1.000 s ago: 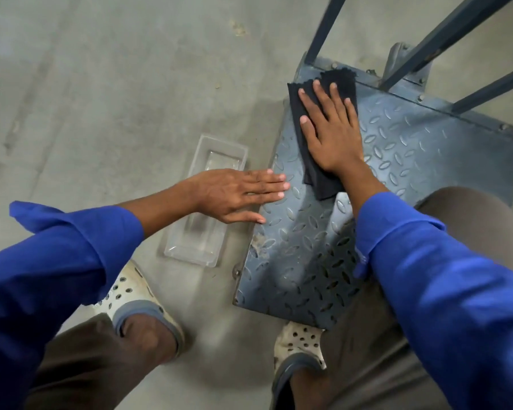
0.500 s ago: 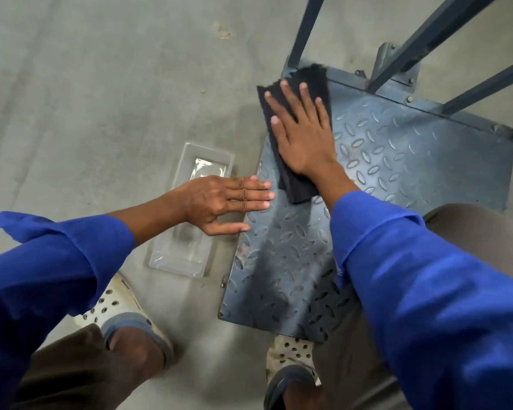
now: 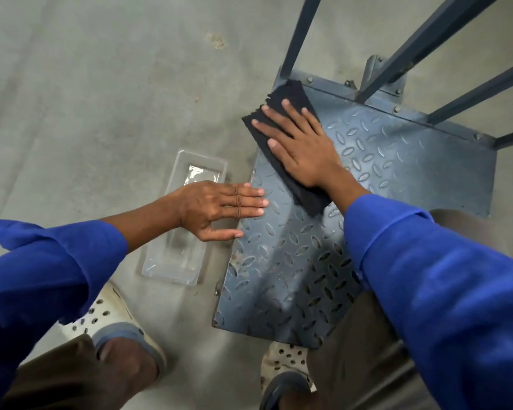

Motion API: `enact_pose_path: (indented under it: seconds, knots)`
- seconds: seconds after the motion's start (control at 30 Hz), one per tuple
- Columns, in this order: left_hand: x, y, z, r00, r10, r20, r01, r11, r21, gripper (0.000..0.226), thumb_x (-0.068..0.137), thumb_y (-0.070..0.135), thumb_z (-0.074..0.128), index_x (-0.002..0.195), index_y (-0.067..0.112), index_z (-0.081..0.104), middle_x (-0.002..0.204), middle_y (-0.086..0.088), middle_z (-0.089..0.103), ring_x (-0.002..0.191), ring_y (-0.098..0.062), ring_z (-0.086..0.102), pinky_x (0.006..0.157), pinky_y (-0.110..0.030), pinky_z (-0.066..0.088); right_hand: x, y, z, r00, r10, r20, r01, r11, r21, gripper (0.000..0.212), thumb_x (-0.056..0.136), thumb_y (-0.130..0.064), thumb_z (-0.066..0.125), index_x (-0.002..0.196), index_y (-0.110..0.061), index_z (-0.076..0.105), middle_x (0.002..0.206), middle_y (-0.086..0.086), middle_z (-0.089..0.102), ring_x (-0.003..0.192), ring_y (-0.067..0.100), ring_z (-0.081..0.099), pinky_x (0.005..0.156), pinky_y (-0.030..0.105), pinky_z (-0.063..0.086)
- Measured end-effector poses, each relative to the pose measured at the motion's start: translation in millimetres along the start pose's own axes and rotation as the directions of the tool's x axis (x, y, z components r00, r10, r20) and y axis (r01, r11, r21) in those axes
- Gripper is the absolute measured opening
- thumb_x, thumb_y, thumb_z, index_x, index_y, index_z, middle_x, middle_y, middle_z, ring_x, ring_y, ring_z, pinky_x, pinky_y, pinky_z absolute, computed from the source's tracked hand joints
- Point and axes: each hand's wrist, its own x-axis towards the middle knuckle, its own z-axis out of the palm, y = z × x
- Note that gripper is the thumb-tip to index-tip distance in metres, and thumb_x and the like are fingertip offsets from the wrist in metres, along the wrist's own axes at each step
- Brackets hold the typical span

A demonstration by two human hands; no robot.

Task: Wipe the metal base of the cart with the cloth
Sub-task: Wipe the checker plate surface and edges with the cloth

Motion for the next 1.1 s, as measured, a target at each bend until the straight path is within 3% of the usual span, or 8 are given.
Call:
enact_pose_path:
  seconds: [0.13,0.33,0.5,0.67,0.8,0.9,0.97,1.1]
  knots:
    - [1,1,-5,1.0,-0.009,0.014,0.009,1.0,0.011,0.059,0.098,0.03,0.074,0.148,0.002,0.059,0.159,-0.014,0.053,0.152,-0.032,0.046,0.119,-0.051,0.047,19,5,-5,0.963,0.267,-0.031,-0.266,0.963,0.036,0.053,0.114,-0.046,0.021,0.166,-0.043,0.023,0.176,-0.012,0.019,0.164,0.022,0.011,0.132,0.048,0.01]
    - [2,8,-3,0.999,-0.039,0.002,0.039,0.999,0.027,0.058,0.098,0.027,0.072,0.148,0.002,0.058,0.159,-0.013,0.053,0.152,-0.032,0.046,0.118,-0.053,0.047,-38,-26,2,0.991,0.129,-0.029,-0.129,0.992,0.015,0.051,0.114,-0.047,0.028,0.165,-0.042,0.029,0.175,-0.01,0.024,0.164,0.023,0.015,0.131,0.05,0.015]
    - [2,7,-2,0.999,-0.046,0.008,0.046,0.999,0.025,0.058,0.098,0.027,0.073,0.148,0.001,0.059,0.158,-0.014,0.054,0.152,-0.033,0.046,0.119,-0.053,0.046,-2,-5,-3,0.902,0.432,-0.017,-0.428,0.898,0.105,0.054,0.112,-0.053,0.022,0.166,-0.045,0.023,0.177,-0.01,0.016,0.165,0.025,0.007,0.132,0.051,0.006]
    - [0,10,1,0.997,-0.08,-0.009,0.079,0.997,-0.011,0.057,0.097,0.025,0.072,0.148,0.002,0.059,0.158,-0.013,0.054,0.153,-0.032,0.045,0.12,-0.053,0.046,-30,-18,5,0.982,0.188,-0.038,-0.186,0.982,0.035,0.052,0.113,-0.053,0.024,0.164,-0.046,0.028,0.175,-0.013,0.021,0.164,0.022,0.011,0.131,0.049,0.011]
    - [1,9,-1,0.997,-0.073,-0.012,0.073,0.997,0.0,0.058,0.095,0.026,0.074,0.147,0.002,0.061,0.157,-0.012,0.055,0.151,-0.032,0.047,0.117,-0.053,0.048,4,-5,-3,0.886,0.463,-0.022,-0.46,0.883,0.089,0.054,0.111,-0.055,0.021,0.164,-0.049,0.024,0.176,-0.012,0.018,0.165,0.024,0.008,0.132,0.051,0.007]
    - [2,10,0,0.996,-0.083,-0.02,0.083,0.997,-0.002,0.058,0.095,0.025,0.073,0.146,0.002,0.061,0.157,-0.011,0.056,0.151,-0.031,0.048,0.118,-0.053,0.048,-20,-32,6,0.984,0.177,-0.02,-0.176,0.984,0.026,0.052,0.113,-0.052,0.024,0.164,-0.046,0.028,0.175,-0.01,0.022,0.164,0.024,0.011,0.131,0.051,0.011]
    - [3,11,-2,0.997,-0.081,-0.008,0.081,0.997,0.008,0.058,0.096,0.026,0.073,0.147,0.002,0.06,0.157,-0.012,0.055,0.151,-0.031,0.047,0.118,-0.053,0.048,-25,-15,6,0.997,0.07,-0.035,-0.069,0.997,0.034,0.051,0.113,-0.052,0.027,0.163,-0.046,0.031,0.174,-0.011,0.025,0.163,0.023,0.015,0.131,0.05,0.013]
    - [2,11,-2,0.997,-0.073,-0.002,0.073,0.997,0.021,0.058,0.096,0.027,0.072,0.148,0.004,0.06,0.158,-0.011,0.055,0.152,-0.03,0.046,0.118,-0.052,0.048,1,7,-4,0.881,0.473,-0.015,-0.469,0.877,0.107,0.055,0.11,-0.057,0.022,0.164,-0.049,0.026,0.176,-0.011,0.019,0.164,0.025,0.008,0.132,0.051,0.007]
